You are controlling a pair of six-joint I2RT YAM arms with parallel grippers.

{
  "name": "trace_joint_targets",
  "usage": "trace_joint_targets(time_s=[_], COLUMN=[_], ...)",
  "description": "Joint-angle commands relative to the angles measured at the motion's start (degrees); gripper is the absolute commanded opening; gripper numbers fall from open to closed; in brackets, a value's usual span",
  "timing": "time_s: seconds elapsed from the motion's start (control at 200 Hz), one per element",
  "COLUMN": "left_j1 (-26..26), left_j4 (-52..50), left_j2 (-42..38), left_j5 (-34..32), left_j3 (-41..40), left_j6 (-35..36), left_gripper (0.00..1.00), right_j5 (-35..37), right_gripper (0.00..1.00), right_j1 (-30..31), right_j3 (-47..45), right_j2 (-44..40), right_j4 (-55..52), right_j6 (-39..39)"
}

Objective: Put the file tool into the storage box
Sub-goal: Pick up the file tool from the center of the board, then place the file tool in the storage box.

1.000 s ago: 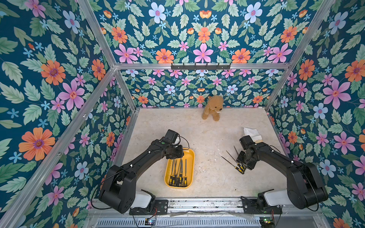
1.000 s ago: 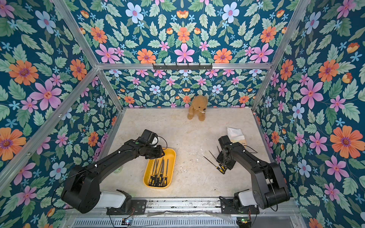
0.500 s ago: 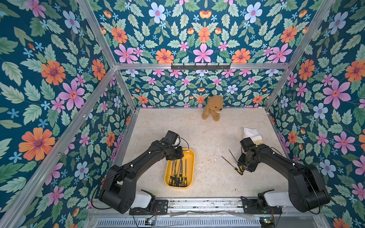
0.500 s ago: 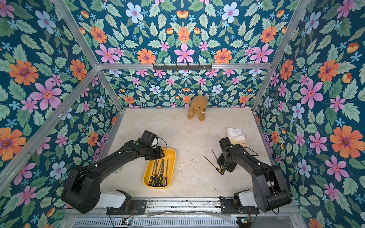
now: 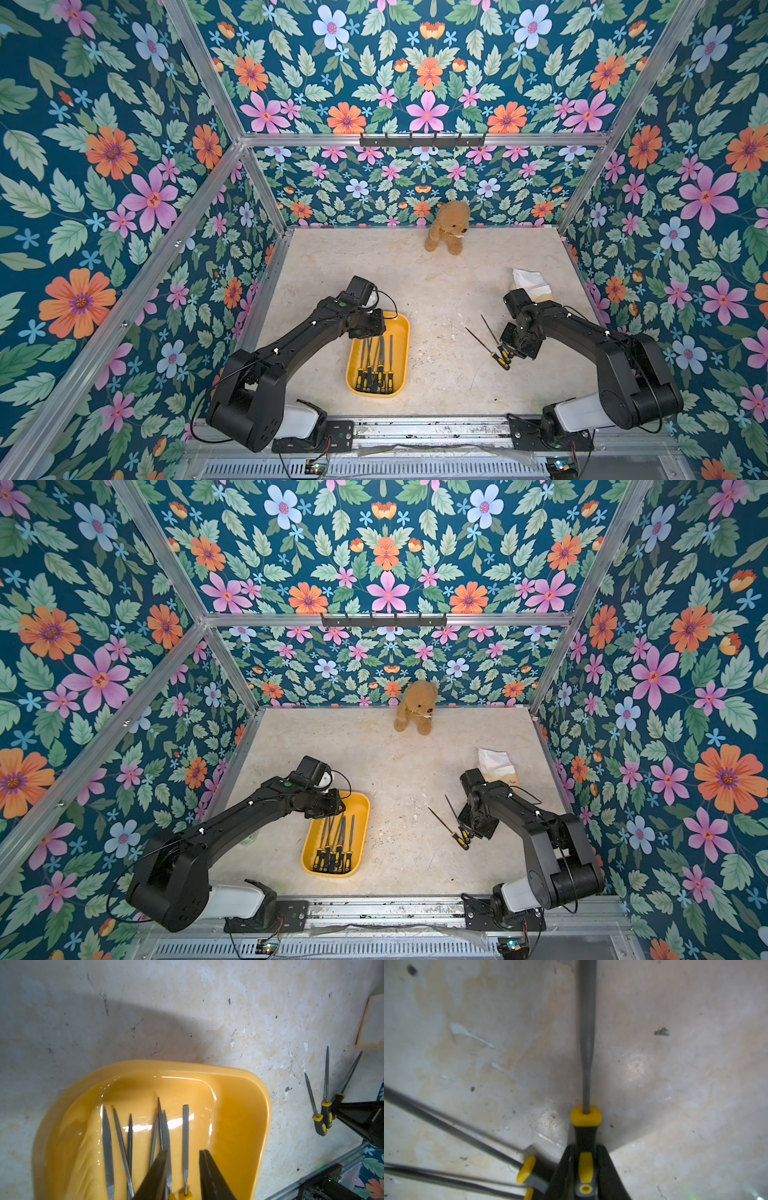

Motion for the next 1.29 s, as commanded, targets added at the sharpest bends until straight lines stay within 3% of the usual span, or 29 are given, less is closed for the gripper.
trace_joint_targets(time_s=[0.0,0.1,0.265,0.455,0.555,0.65,0.89,1.29], left_j1=[0.0,0.0,-0.1,-0.8,-1.8,-3.2,-5.0,-4.9], left_j4=[-0.3,-0.6,1.2,6.1,10.0,11.7,12.4,12.6], left_j2=[-0.1,-0.4,-1.3,-2.1,-1.7,-0.5,2.6,3.0], left_j5=[-0.2,1.1,5.8,10.5,12.0,11.3,8.4,7.4], left_j3=[0.9,2.1,3.9,7.0,8.5,9.5,8.9,8.8], left_j6=[0.8,0.7,-3.1,-10.0,-13.7,-14.7,-14.8,-13.4], left_gripper=[0.32,0.32,0.35,0.42,0.47,0.5,0.51,0.48], right_j5=[2.7,3.1,-0.5,-7.1,-8.2,-8.2,-12.5,-15.4], right_gripper=[0.07,0.0,0.0,0.0,0.0,0.0,0.0,0.0], right_j1=[-0.1,0.1,4.2,24.8,34.8,39.7,43.2,43.4], right_j3=[0.6,3.0,8.3,13.2,14.1,16.4,21.9,21.8], right_j2=[-1.0,-4.5,-13.1,-17.2,-14.1,-8.9,0.5,3.4], right_j4=[-1.7,-5.2,-10.5,-3.0,6.6,11.3,17.3,18.5], right_j6=[-1.9,-3.8,-7.1,-1.3,3.7,5.5,4.7,5.5])
